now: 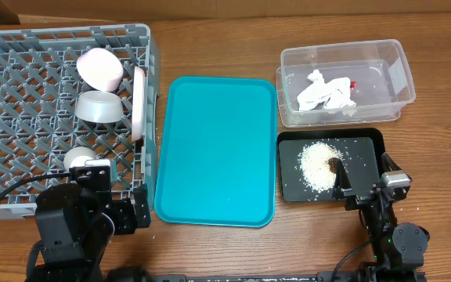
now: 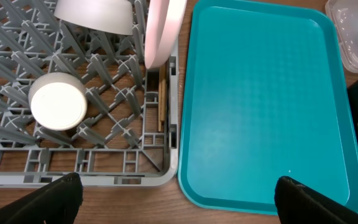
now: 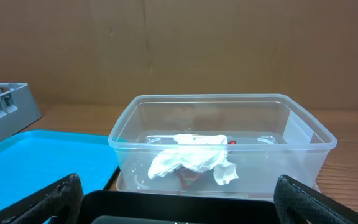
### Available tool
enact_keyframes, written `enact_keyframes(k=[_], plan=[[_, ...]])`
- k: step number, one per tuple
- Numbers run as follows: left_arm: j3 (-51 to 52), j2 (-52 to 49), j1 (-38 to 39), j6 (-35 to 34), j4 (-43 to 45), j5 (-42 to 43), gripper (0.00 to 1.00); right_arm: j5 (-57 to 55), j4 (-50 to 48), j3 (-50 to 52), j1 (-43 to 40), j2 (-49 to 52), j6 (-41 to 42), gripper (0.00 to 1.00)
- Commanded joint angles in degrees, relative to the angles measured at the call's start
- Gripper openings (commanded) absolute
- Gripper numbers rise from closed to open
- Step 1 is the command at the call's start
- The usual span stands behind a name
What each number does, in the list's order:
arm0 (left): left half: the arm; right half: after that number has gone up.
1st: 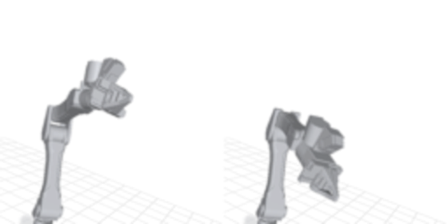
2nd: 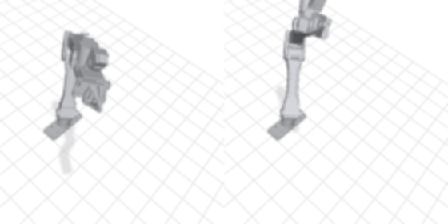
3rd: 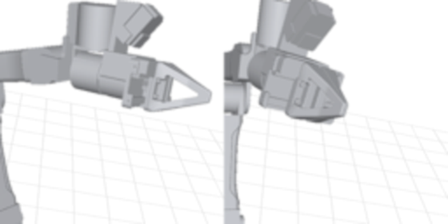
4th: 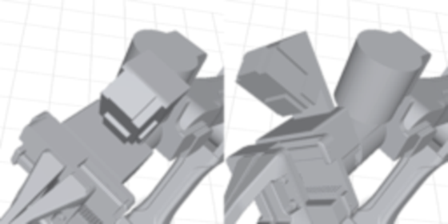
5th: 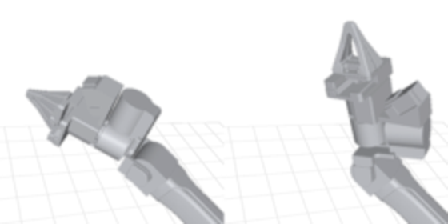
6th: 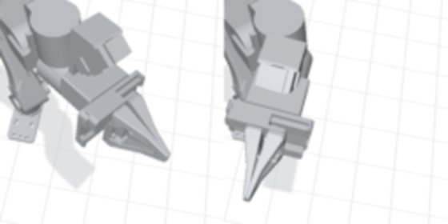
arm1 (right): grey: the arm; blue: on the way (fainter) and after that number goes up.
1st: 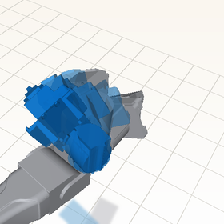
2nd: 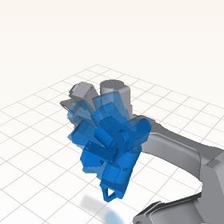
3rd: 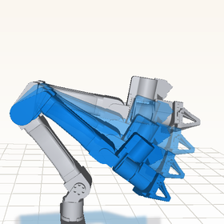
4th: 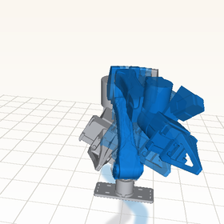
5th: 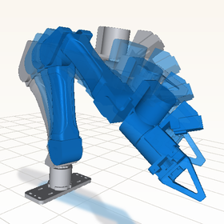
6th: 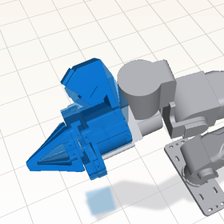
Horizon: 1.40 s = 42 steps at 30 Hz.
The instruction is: Sort waste into correct bins and load items into the dishwasher
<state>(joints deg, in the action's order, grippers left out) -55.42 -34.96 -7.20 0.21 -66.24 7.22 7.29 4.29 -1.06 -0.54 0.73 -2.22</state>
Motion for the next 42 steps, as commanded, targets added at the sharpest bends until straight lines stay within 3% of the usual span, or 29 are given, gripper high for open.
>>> enact_keyframes(k=[1,20,35,42], plan=[[0.2,0.5,0.2,1.1,0.0,-0.3,1.0,0.4,-0.3,0.6,0.5,-0.6,-0.4,1.0],[1.3,2.6,0.2,1.4,1.6,-1.2,1.0,0.4,-0.3,0.6,0.5,-0.6,-0.4,1.0],[38.4,30.7,0.2,-1.9,44.1,-0.3,1.0,0.4,-0.3,0.6,0.5,-0.6,-0.4,1.0],[50.2,34.8,0.5,-1.9,63.9,-1.9,1.0,0.4,-0.3,0.6,0.5,-0.6,-0.4,1.0]])
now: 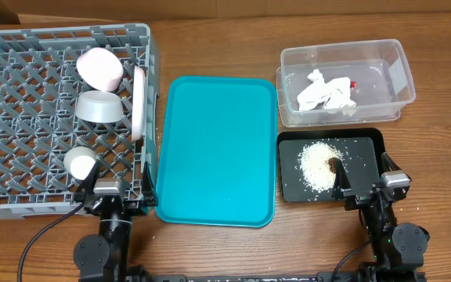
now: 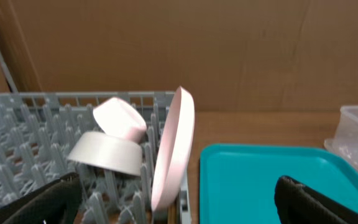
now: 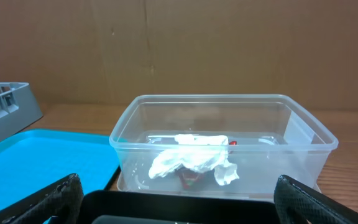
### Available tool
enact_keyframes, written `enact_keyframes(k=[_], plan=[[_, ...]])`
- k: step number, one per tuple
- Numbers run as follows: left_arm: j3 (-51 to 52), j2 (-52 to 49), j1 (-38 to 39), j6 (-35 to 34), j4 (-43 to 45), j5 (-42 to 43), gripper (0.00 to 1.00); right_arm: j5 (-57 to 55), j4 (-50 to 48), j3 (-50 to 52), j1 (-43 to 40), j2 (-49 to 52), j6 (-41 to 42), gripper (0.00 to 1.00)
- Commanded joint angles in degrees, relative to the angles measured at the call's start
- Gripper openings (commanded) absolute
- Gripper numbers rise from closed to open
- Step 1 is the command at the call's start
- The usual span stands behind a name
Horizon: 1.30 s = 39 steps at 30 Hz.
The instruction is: Sort waste into correct bins and load items into the dishwasher
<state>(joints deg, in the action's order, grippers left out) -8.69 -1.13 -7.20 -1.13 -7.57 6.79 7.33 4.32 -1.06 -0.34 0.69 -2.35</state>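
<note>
The grey dishwasher rack (image 1: 22, 94) holds a pink cup (image 1: 100, 68), a grey bowl (image 1: 100, 106), an upright pink plate (image 1: 139, 102) and a white cup (image 1: 79, 162). The left wrist view shows the plate (image 2: 174, 146), the bowl (image 2: 107, 154) and the pink cup (image 2: 120, 119). The teal tray (image 1: 216, 149) is bare. White crumpled paper (image 1: 326, 92) lies in the clear bin (image 1: 394, 74); crumbs (image 1: 319, 163) lie in the black bin (image 1: 370, 145). My left gripper (image 1: 110, 190) sits low at the rack's front corner, open and holding nothing. My right gripper (image 1: 364, 186) is open and holding nothing at the black bin's front edge.
The wooden table (image 1: 210, 31) carries everything. A brown cardboard wall (image 3: 179, 43) stands behind the table. In the right wrist view the clear bin (image 3: 222, 118) stands behind the black bin (image 3: 179, 208), with the teal tray (image 3: 42, 162) to the left.
My left arm was raised over the rack's front right corner, its camera looking down. It now sits folded low at the table's front, looking level across the rack. The right arm has not moved.
</note>
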Motion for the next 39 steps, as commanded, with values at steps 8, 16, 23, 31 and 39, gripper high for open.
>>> enact_keyframes(k=[8,16,23,31,39], plan=[[8.5,0.9,1.0,-0.3,15.2,-7.8,1.0,0.4,-0.3,0.6,0.3,-0.5,-0.3,1.0],[8.4,0.9,1.0,-0.3,8.0,-7.8,1.0,0.4,-0.3,0.6,0.3,-0.5,-0.3,1.0],[8.4,0.8,1.0,-0.3,3.1,-7.2,1.0,0.4,-0.3,0.6,0.3,-0.5,-0.3,1.0],[8.4,0.8,1.0,-0.3,3.1,-7.2,1.0,0.4,-0.3,0.6,0.3,-0.5,-0.3,1.0],[8.4,0.8,1.0,-0.3,3.1,-7.2,1.0,0.3,-0.3,0.6,0.3,-0.5,-0.3,1.0]])
